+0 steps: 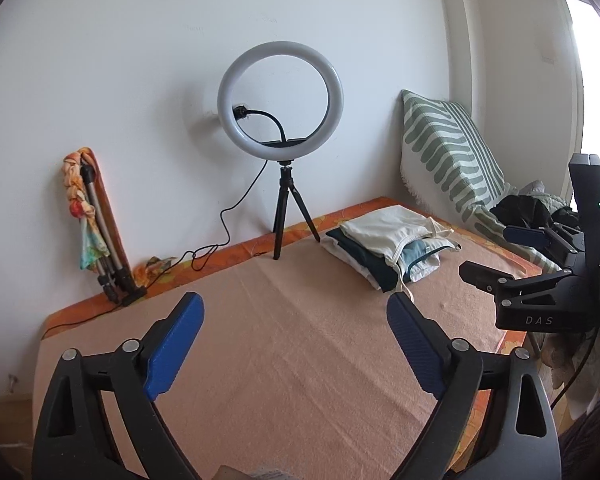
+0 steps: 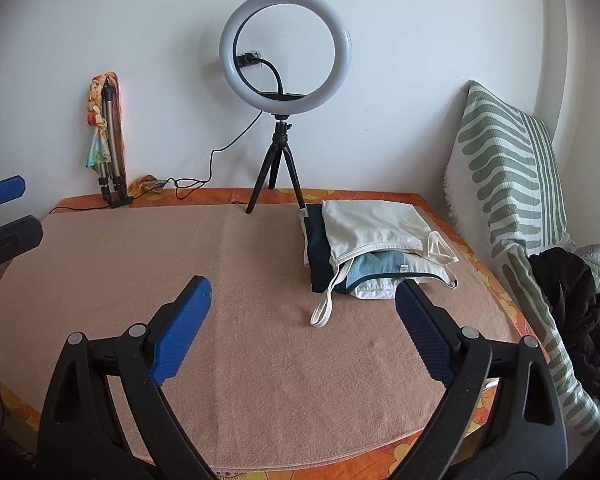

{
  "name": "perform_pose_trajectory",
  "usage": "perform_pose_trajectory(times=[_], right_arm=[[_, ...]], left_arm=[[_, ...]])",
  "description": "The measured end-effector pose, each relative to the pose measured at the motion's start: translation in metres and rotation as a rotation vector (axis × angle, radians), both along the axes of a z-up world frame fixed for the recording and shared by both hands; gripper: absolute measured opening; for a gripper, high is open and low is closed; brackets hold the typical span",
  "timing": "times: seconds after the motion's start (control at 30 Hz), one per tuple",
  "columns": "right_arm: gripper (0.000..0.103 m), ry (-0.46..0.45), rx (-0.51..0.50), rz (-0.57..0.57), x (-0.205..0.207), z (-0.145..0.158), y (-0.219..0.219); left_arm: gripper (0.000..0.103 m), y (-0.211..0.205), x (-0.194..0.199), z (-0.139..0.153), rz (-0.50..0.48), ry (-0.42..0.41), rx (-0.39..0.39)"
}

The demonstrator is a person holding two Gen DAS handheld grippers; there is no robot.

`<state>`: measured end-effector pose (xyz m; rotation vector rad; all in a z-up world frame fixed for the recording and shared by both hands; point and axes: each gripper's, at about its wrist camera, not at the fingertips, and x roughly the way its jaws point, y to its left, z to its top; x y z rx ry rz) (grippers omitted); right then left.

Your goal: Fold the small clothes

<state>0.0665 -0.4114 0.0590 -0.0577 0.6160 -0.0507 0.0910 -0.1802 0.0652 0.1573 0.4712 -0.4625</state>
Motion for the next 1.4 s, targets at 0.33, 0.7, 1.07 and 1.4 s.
perform_pose_trajectory(times=[0.33,0.7,1.07,1.4], right_arm=[[0.103,-0.039,0.045,-0.06,-0.011,-0.02,0.0],[0.103,-0.051,0.013,-0.055,-0.01,-0.036,0.008],[0.103,-0.055,0.02,-0.05,-0.007,-0.036,0.011],[0.103,-0.06,0.018,-0.055,-0.008,-0.036,0.013]], left_arm=[[0.102,0.019,-0.028,-0.035,0.051,0.017,0.013],[0.102,0.026,-0.035,-0.05,0.065,0.024,0.044],[0.102,0.034,-0.039,-0.052,0.07,0.026,0.044],[0.102,0.035,-0.043,-0.05,0.067,0.012,0.04]])
